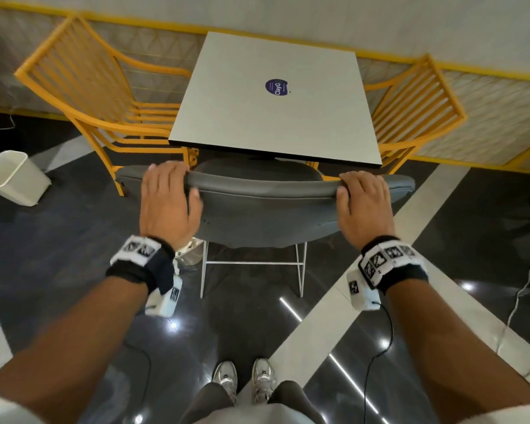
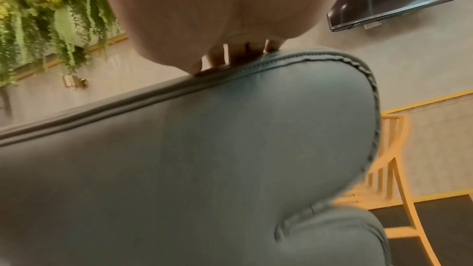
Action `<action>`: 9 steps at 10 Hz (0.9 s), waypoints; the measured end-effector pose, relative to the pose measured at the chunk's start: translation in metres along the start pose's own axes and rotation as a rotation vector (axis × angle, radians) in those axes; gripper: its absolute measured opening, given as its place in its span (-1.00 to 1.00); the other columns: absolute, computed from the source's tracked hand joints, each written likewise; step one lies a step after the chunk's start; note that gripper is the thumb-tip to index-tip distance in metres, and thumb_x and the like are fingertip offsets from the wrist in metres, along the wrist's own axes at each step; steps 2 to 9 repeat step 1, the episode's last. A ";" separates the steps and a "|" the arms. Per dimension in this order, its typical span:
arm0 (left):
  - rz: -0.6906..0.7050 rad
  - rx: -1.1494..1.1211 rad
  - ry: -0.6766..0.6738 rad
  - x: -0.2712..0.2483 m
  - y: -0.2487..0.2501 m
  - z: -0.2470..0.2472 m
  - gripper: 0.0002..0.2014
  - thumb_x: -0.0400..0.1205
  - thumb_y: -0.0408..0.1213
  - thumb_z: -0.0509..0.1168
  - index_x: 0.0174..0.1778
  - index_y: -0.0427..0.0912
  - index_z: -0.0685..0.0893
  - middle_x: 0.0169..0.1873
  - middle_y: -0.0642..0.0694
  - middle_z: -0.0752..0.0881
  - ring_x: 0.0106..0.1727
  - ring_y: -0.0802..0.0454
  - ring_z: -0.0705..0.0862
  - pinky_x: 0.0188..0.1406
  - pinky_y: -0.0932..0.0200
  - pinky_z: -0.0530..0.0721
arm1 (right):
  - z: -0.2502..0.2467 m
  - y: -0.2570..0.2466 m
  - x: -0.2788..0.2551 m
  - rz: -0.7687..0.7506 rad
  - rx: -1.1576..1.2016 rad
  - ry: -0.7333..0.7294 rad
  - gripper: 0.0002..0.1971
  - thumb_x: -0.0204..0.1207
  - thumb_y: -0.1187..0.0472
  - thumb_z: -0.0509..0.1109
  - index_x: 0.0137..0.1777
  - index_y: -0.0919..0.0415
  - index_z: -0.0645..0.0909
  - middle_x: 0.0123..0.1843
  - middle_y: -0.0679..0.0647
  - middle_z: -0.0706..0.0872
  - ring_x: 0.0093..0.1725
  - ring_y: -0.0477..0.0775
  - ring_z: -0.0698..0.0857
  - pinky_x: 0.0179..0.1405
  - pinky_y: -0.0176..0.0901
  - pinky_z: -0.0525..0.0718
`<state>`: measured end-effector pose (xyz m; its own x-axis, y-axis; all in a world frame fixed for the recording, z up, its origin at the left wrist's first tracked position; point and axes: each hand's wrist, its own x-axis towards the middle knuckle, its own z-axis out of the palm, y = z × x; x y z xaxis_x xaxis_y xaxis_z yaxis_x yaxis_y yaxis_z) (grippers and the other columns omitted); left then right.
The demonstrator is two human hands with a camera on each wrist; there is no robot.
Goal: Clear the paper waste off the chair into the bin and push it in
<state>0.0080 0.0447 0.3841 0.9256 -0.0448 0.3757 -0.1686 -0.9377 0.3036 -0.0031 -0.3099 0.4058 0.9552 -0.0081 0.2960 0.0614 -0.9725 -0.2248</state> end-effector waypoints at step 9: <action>-0.062 0.037 -0.175 -0.086 -0.018 0.017 -0.23 0.50 -0.16 0.21 0.69 -0.26 0.27 0.70 -0.27 0.25 0.73 -0.28 0.19 0.69 -0.28 0.13 | 0.006 -0.009 -0.058 0.047 0.166 -0.081 -0.40 0.60 0.13 0.28 0.64 0.16 0.30 0.70 0.11 0.27 0.68 0.14 0.28 0.65 0.03 0.29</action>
